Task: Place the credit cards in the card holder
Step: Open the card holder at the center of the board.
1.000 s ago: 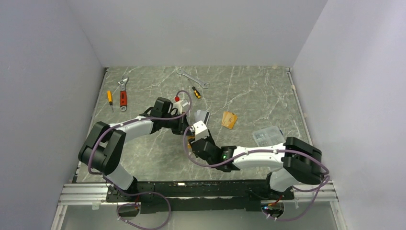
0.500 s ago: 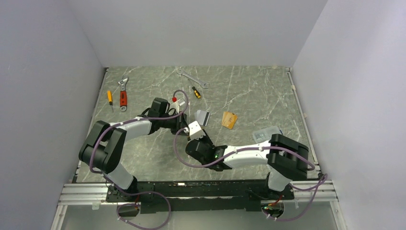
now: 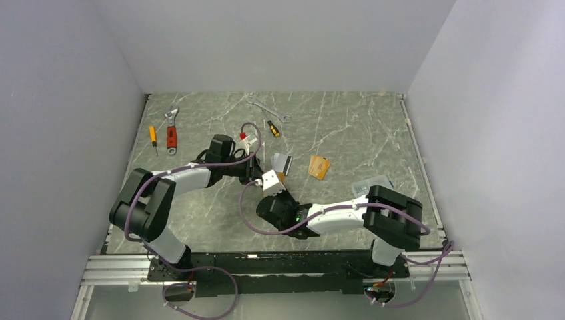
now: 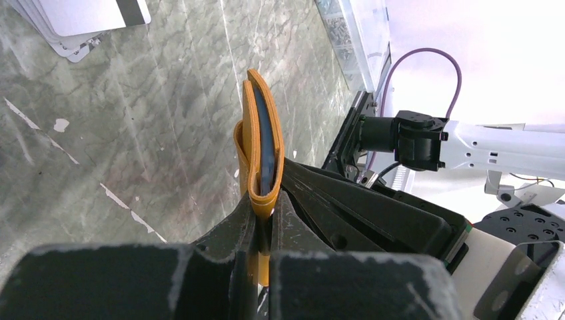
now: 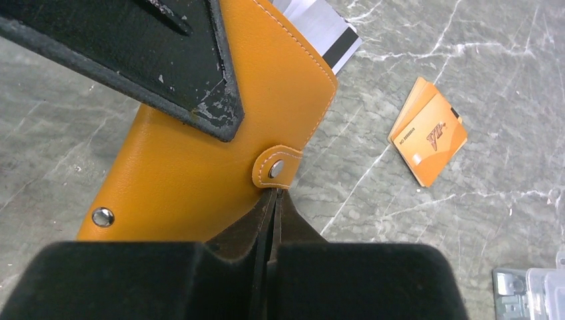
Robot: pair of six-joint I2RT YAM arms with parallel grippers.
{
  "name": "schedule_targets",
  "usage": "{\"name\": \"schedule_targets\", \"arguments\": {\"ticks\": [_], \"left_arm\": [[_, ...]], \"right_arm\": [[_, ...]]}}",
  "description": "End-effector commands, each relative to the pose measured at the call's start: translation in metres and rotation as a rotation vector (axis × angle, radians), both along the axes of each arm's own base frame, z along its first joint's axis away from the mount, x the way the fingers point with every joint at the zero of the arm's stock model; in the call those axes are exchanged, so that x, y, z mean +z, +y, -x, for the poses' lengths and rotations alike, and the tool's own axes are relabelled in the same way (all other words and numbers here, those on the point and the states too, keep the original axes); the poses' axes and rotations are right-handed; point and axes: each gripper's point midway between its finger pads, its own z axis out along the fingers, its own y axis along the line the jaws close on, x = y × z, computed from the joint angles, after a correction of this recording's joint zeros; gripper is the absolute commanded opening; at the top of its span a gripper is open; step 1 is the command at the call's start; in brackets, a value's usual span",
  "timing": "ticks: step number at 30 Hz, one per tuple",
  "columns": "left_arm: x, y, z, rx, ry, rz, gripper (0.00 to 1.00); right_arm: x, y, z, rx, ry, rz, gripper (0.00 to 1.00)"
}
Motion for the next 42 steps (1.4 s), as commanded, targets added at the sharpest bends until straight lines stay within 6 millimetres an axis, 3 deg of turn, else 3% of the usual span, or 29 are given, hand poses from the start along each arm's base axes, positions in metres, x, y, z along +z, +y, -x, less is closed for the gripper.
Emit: {"name": "schedule_targets", "arguments": {"ticks": [1, 15, 27, 30, 34, 40, 42], "left_arm": [[0.03, -0.006, 0.014, -0.083, -0.031, 0.098, 0.0], [0.032, -0.005, 0.016, -0.092, -0.052, 0.103, 0.0], [0.042, -0.003, 0.015, -0.086, -0.069, 0.121, 0.0], [0.041, -0.003, 0.015, -0.086, -0.065, 0.12, 0.0], [0.041, -0.003, 0.014, -0.084, -0.061, 0.121, 0.0], [0.041, 0.0, 0.01, -0.071, -0.058, 0.119, 0.0], [0.042, 0.001, 0.008, -0.066, -0.06, 0.121, 0.0]], "right_arm": [[0.014, -0.001, -0.008, -0.054, -0.053, -0.07, 0.0], [0.051, -0.037, -0.032, -0.235, -0.086, -0.308, 0.0], [0.046, -0.058, -0.03, -0.329, -0.035, -0.428, 0.0], [0.051, -0.062, -0.032, -0.338, -0.029, -0.474, 0.0], [0.066, -0.047, -0.031, -0.188, -0.02, -0.497, 0.0], [0.087, -0.025, 0.001, 0.085, -0.142, -0.357, 0.26], [0.089, -0.016, 0.011, 0.164, -0.172, -0.324, 0.44]]}}
